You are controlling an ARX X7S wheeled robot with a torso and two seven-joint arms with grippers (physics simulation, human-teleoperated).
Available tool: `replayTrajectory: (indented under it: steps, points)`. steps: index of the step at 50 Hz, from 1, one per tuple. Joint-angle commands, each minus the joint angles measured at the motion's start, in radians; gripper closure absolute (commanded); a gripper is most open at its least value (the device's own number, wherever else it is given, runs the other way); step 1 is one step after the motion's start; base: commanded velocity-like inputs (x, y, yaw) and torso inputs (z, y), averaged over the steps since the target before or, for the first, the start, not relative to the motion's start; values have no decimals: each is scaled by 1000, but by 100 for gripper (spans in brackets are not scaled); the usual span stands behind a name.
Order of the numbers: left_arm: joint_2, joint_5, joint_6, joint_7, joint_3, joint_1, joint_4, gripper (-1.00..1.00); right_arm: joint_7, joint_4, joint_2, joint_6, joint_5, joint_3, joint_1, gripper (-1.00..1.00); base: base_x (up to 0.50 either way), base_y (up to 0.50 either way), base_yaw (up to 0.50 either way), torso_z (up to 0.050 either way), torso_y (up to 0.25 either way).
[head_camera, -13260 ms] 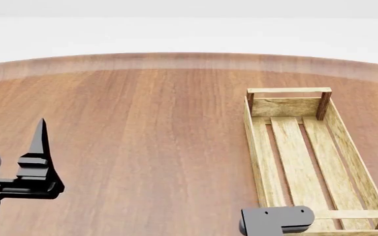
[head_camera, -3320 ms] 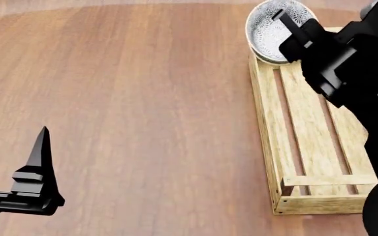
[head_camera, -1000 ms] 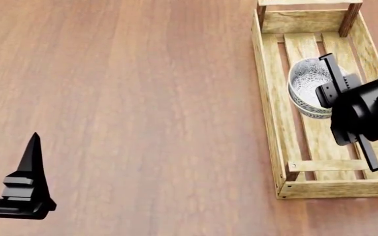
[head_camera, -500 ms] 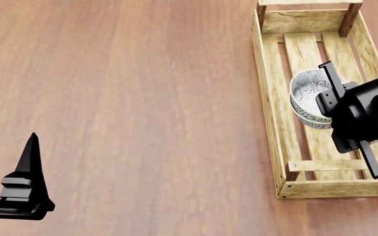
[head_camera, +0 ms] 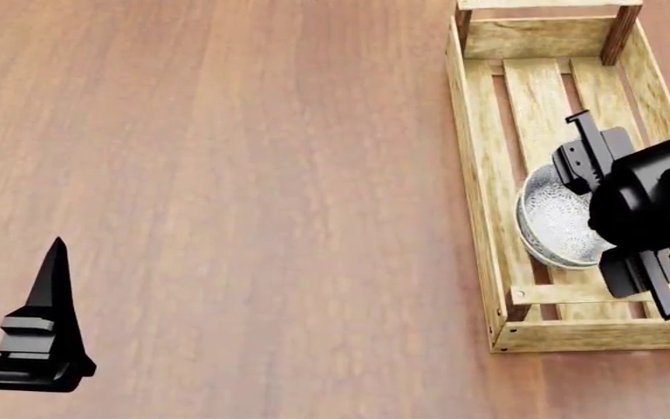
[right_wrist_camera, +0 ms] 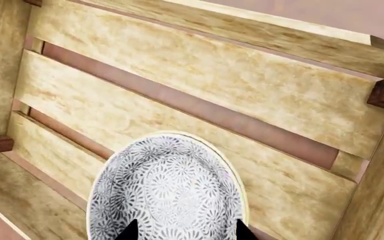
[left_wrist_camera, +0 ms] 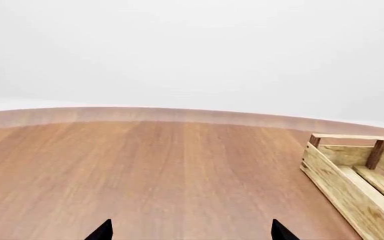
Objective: Stack the right bowl on the left bowl and place them in the tray.
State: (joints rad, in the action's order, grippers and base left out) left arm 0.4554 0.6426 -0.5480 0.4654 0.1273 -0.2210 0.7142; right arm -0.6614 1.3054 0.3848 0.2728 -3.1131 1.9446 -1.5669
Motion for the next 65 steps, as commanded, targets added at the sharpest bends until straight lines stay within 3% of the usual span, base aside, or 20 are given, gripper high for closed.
replayTrajectory:
  steps: [1, 15, 23, 25, 38, 47, 49, 51, 53, 57, 61, 63, 65]
  points:
    - [1, 0, 6, 0, 3, 3, -5, -100, 11, 3, 0, -1, 7, -5, -4, -100, 0, 0, 0, 0, 0]
    - [5, 9, 9, 2, -1, 3, -5, -100, 33, 3, -15, -48, 21, 65, -30, -100, 0, 0, 0, 0, 0]
    - [7, 14, 7, 5, -2, 1, -1, -100, 109, 3, -44, -119, 40, 204, -94, -100, 0, 0, 0, 0, 0]
    - [7, 16, 9, 5, -2, 1, -1, -100, 123, 3, -66, -217, 93, 302, -115, -100, 0, 0, 0, 0, 0]
    - [1, 9, 20, -1, 11, -3, -18, -100, 313, 3, -114, -219, 63, 467, -154, -100, 0, 0, 0, 0, 0]
    - [-2, -1, 26, -2, 20, -8, -30, -100, 527, 0, -181, -374, 113, 569, -100, -100, 0, 0, 0, 0, 0]
    - [-2, -2, 24, -1, 23, -12, -32, -100, 525, -185, -146, -510, 145, 581, -149, -100, 0, 0, 0, 0, 0]
    - [-4, -3, 22, -1, 27, -17, -32, -100, 483, -485, -68, -810, 239, 623, -254, -100, 0, 0, 0, 0, 0]
    - [-5, -3, 20, -1, 32, -22, -31, -100, 449, -784, -42, -989, 295, 654, -289, -100, 0, 0, 0, 0, 0]
    - [-3, -9, 12, 6, 40, -32, -26, -100, 373, -1114, -1, -1303, 440, 733, -335, -100, 0, 0, 0, 0, 0]
    - [-6, -18, 14, 8, 49, -34, -24, -100, 19, -1235, 146, -1318, 993, 564, -253, -100, 0, 0, 0, 0, 0]
    - [-6, -21, 17, 9, 52, -33, -24, -100, -110, -1276, 184, -1317, 1169, 534, -236, -100, 0, 0, 0, 0, 0]
    - [-7, -20, 16, 9, 54, -35, -23, -100, -133, -1336, 218, -1311, 1236, 503, -223, -100, 0, 0, 0, 0, 0]
